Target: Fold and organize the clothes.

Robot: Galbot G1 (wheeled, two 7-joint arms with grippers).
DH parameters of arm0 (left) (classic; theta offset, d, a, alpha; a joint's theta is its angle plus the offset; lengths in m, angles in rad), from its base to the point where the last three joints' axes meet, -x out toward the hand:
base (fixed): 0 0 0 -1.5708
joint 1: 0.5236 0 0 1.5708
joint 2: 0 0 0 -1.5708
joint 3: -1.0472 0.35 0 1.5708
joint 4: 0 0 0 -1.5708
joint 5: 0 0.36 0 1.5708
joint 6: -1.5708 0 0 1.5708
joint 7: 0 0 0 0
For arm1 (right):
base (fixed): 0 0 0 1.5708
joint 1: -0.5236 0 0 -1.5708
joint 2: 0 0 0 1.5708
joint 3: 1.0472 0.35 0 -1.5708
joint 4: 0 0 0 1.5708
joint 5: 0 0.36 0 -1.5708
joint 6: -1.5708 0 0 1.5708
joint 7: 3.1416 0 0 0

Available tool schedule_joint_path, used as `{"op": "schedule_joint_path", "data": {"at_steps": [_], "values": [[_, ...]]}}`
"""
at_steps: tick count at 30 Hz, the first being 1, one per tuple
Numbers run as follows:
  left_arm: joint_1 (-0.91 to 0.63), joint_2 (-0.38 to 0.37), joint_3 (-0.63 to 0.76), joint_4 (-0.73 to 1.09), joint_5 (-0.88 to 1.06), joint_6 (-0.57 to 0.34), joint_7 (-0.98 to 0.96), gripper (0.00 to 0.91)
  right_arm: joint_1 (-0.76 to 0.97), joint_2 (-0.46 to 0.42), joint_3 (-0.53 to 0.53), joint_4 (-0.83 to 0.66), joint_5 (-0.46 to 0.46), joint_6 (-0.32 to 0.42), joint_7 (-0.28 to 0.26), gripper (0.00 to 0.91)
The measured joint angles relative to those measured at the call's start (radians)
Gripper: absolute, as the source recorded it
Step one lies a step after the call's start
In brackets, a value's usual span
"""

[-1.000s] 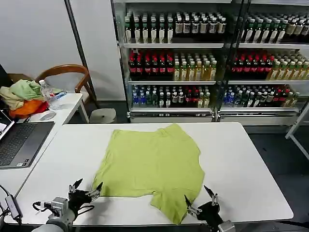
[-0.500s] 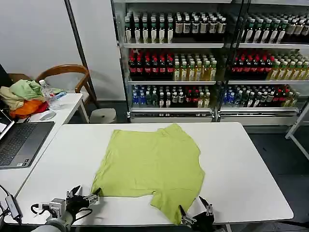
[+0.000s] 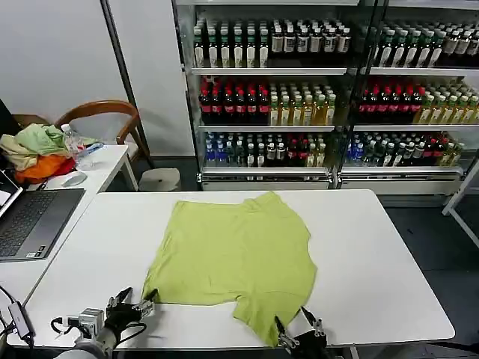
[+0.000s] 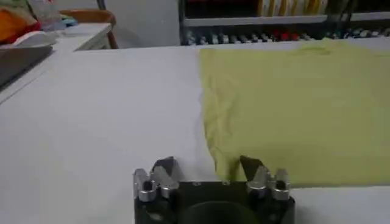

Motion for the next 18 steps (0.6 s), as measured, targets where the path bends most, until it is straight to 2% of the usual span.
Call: {"op": "schedule_joint_path", "data": {"at_steps": [18], "values": [[0.001, -0.001, 0.013, 0.004, 0.005, -0.027, 0.014, 0.05, 0.008, -0.007, 0.024, 0.012, 0.091, 0.013, -0.065, 0.0]]}}
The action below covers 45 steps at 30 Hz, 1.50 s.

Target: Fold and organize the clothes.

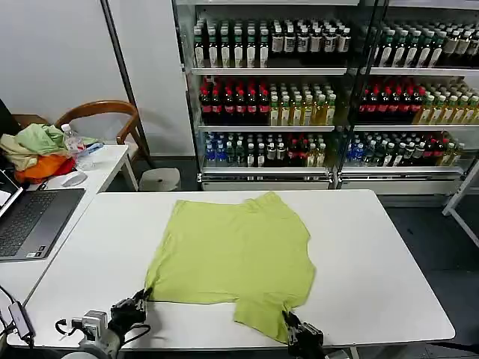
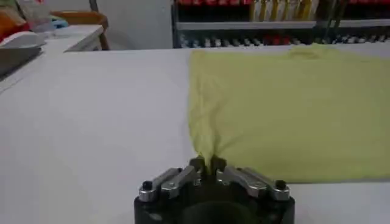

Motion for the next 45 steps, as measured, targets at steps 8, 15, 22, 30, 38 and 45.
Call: {"op": "schedule_joint_path", "data": {"at_steps": [8, 15, 22, 30, 38, 45], "values": [[0.015, 0.004, -0.007, -0.018, -0.001, -0.007, 0.005, 0.05, -0.022, -0.011, 0.031, 0.039, 0.007, -0.006, -0.014, 0.0], [0.047, 0.008, -0.026, -0.051, 0.001, -0.016, 0.006, 0.05, -0.073, -0.028, 0.062, 0.08, -0.013, -0.003, -0.032, 0.0], [0.096, 0.018, -0.052, -0.088, 0.009, -0.027, 0.007, 0.04, -0.138, -0.038, 0.086, 0.112, -0.046, 0.005, -0.048, 0.0], [0.153, 0.03, -0.072, -0.122, 0.033, -0.03, 0.012, 0.04, -0.198, -0.052, 0.109, 0.149, -0.067, 0.0, -0.054, 0.0], [0.218, 0.048, -0.109, -0.161, 0.038, -0.025, 0.012, 0.04, -0.214, -0.066, 0.124, 0.19, -0.065, -0.008, -0.054, 0.0], [0.24, 0.054, -0.13, -0.195, 0.037, -0.029, 0.008, 0.05, -0.191, -0.067, 0.142, 0.21, -0.045, -0.01, -0.055, 0.0]]}}
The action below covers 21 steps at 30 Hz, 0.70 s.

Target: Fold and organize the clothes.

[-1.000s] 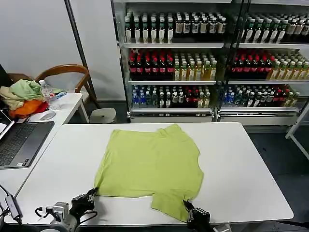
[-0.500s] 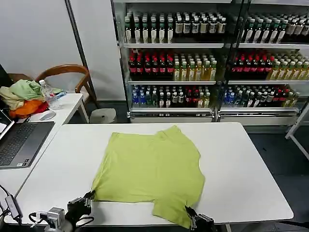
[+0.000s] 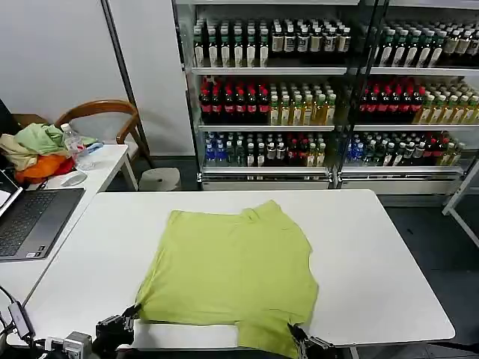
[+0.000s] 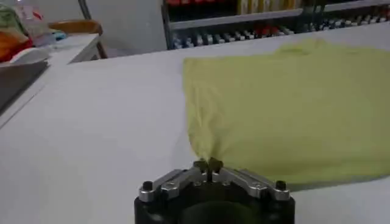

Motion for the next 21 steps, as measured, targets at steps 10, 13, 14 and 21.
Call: {"op": "schedule_joint_path", "data": {"at_steps": [10, 13, 14, 21], "values": [[-0.093, 0.01, 0.021, 0.039, -0.068, -0.041, 0.007, 0.05, 0.136, 0.026, -0.01, -0.073, 0.038, -0.004, -0.012, 0.0], [-0.142, 0.009, 0.043, 0.071, -0.095, -0.055, 0.013, 0.04, 0.188, 0.036, -0.019, -0.107, 0.048, -0.008, -0.012, 0.0], [-0.162, 0.009, 0.051, 0.083, -0.102, -0.061, 0.017, 0.04, 0.208, 0.041, -0.023, -0.12, 0.054, -0.01, -0.012, 0.0], [-0.281, 0.01, 0.104, 0.164, -0.132, -0.078, 0.027, 0.04, 0.334, 0.071, -0.044, -0.19, 0.073, -0.026, -0.012, 0.0]]}}
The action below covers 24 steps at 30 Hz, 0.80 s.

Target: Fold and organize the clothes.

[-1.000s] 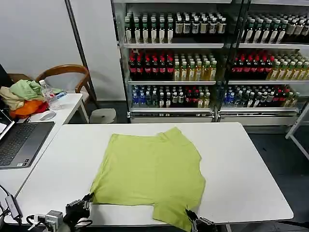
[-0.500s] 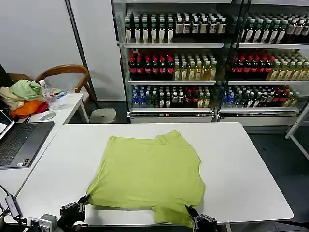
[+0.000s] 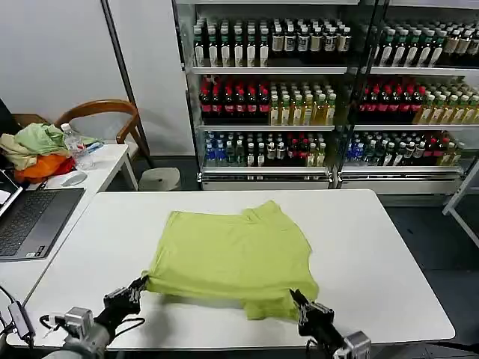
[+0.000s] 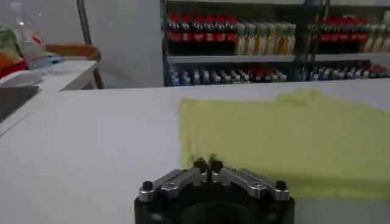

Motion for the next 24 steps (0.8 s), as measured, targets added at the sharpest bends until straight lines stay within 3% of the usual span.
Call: {"op": "schedule_joint_path", "data": {"at_steps": [24], "values": [[-0.263, 0.007, 0.143, 0.23, -0.022, -0.048, 0.041, 0.05, 0.26, 0.067, -0.081, -0.23, -0.004, -0.018, -0.015, 0.0]]}}
